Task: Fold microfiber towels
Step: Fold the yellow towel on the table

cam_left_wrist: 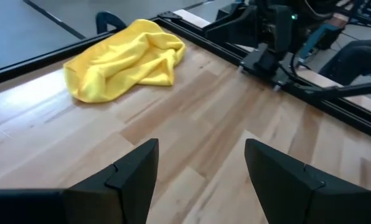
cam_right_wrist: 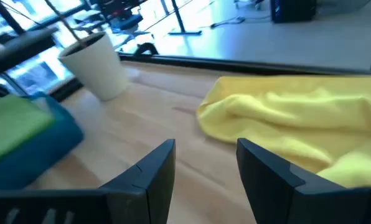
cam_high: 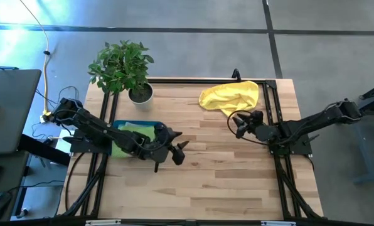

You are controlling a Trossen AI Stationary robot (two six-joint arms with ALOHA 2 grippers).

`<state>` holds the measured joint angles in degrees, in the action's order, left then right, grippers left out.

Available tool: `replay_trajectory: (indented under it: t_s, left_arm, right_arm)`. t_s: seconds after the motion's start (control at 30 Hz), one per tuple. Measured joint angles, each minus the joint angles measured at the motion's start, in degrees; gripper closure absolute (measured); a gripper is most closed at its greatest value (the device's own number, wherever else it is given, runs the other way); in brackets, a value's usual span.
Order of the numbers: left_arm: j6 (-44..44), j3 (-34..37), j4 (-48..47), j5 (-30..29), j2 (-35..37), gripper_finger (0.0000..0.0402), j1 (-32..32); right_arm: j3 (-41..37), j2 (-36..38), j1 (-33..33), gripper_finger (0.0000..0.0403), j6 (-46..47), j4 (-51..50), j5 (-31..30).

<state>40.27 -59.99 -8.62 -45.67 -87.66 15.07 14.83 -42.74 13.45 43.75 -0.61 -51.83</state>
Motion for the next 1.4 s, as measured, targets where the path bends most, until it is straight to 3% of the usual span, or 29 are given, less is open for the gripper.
replay_trajectory:
  t_s: [0.17, 0.33, 0.47, 0.7, 0.87, 1.23, 1.4]
  left_arm:
    - [-0.3, 0.0, 0.0, 0.0, 0.0, 0.0174, -1.6]
    - [-2.9, 0.0, -0.1, 0.5, 0.0, 0.0174, -2.2]
    - [-3.0, 0.0, -0.1, 0.4, 0.0, 0.0174, -2.4]
    - [-3.0, 0.0, -0.1, 0.2, 0.0, 0.0174, -2.4]
    - [-5.3, 0.0, -0.1, 0.2, 0.0, 0.0174, -2.4]
    - [-10.3, 0.0, 2.5, 0.0, 0.0, 0.0174, -2.4]
    - [-10.5, 0.0, 2.6, 0.0, 0.0, 0.0174, -2.4]
  right_arm:
    - [0.0, 0.0, -2.9, 0.0238, -2.9, 2.1, -0.2]
    - [0.0, -0.1, -7.7, 0.0238, -12.7, 8.4, -0.2]
    - [0.0, -1.3, -12.8, 0.0238, -12.8, 13.2, 0.3]
    - [0.0, -6.0, -23.3, 0.0238, -11.7, 13.4, 14.9]
    - [0.1, -10.0, -30.7, 0.0238, -8.8, 13.4, 21.0]
    - [7.5, -24.3, -43.1, 0.0238, -5.8, 8.8, 30.9]
    - [12.4, -32.0, -45.7, 0.0238, -7.9, 6.6, 31.4]
